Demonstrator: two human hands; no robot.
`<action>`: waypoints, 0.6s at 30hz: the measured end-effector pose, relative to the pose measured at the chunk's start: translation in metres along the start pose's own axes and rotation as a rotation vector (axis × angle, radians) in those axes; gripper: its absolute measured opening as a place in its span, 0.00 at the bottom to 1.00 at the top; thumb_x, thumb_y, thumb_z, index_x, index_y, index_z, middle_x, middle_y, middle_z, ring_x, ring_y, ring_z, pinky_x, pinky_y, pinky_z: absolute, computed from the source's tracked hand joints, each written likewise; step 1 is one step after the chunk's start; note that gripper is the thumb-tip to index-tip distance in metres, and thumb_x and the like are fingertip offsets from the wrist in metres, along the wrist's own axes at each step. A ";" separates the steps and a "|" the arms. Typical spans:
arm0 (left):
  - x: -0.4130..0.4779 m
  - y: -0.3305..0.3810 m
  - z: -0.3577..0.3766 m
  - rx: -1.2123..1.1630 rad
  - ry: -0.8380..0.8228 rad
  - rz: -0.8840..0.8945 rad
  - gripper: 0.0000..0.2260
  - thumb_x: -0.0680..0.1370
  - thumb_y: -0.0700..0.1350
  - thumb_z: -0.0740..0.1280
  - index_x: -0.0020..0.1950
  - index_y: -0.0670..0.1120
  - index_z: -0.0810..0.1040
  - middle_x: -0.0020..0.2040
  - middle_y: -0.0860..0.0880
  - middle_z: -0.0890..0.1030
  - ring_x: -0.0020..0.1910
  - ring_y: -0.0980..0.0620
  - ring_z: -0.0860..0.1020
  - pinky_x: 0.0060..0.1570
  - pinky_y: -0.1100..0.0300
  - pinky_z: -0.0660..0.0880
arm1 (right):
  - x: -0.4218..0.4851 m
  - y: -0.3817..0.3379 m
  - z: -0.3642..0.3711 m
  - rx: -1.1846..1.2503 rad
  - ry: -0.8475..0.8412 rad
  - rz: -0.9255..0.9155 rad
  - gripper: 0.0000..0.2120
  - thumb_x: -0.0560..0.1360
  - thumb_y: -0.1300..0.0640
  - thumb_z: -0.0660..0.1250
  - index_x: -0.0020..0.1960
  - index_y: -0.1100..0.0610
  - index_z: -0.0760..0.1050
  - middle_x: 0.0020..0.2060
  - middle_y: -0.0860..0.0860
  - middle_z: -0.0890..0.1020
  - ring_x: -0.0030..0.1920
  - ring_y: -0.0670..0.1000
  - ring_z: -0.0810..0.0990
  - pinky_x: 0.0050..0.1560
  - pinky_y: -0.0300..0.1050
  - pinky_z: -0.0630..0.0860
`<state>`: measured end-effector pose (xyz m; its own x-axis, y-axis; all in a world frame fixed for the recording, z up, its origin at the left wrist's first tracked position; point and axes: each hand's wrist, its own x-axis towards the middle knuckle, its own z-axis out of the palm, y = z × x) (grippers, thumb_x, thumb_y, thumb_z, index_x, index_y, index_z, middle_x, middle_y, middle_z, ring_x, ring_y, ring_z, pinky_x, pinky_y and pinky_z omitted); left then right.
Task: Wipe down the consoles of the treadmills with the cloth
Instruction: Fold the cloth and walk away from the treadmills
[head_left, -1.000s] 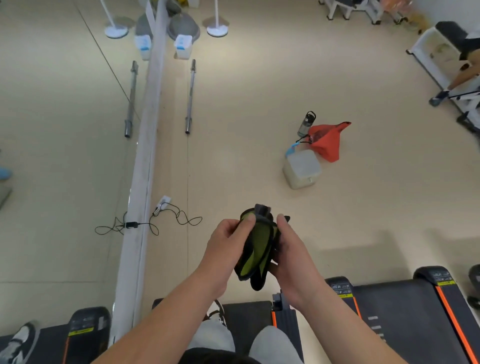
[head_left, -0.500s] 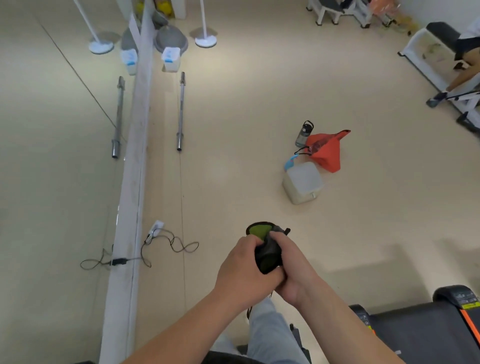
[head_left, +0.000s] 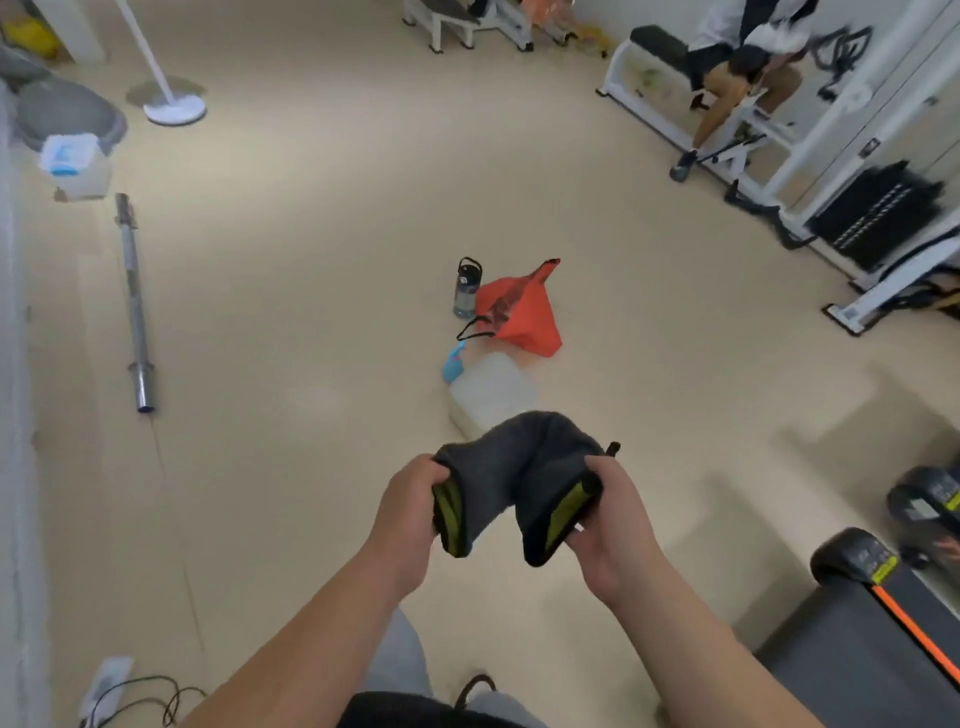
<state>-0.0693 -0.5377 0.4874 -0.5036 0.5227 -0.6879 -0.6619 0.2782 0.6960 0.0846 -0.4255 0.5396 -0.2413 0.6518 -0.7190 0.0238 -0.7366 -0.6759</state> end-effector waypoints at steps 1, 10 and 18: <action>0.018 0.021 0.000 -0.075 -0.007 -0.048 0.12 0.78 0.43 0.62 0.56 0.42 0.83 0.50 0.44 0.84 0.49 0.45 0.80 0.49 0.52 0.75 | 0.012 -0.017 0.009 0.003 0.055 -0.015 0.11 0.81 0.53 0.64 0.60 0.52 0.80 0.57 0.53 0.86 0.59 0.55 0.83 0.68 0.60 0.77; 0.183 0.184 0.007 0.481 -0.163 0.060 0.12 0.76 0.52 0.75 0.54 0.48 0.84 0.53 0.48 0.87 0.56 0.45 0.84 0.58 0.46 0.81 | 0.124 -0.103 0.092 -0.070 0.279 -0.105 0.05 0.78 0.57 0.66 0.52 0.56 0.79 0.45 0.53 0.81 0.46 0.56 0.79 0.47 0.53 0.77; 0.286 0.267 0.069 0.924 -0.372 0.066 0.04 0.71 0.42 0.70 0.40 0.42 0.82 0.35 0.49 0.78 0.38 0.49 0.73 0.41 0.56 0.69 | 0.190 -0.138 0.086 -0.081 0.303 -0.078 0.14 0.77 0.66 0.61 0.57 0.57 0.82 0.48 0.57 0.83 0.48 0.58 0.80 0.46 0.57 0.80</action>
<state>-0.3517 -0.2589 0.4905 -0.2129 0.7348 -0.6440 0.1329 0.6748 0.7259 -0.0476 -0.2154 0.5105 0.0538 0.7389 -0.6716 0.0963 -0.6733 -0.7331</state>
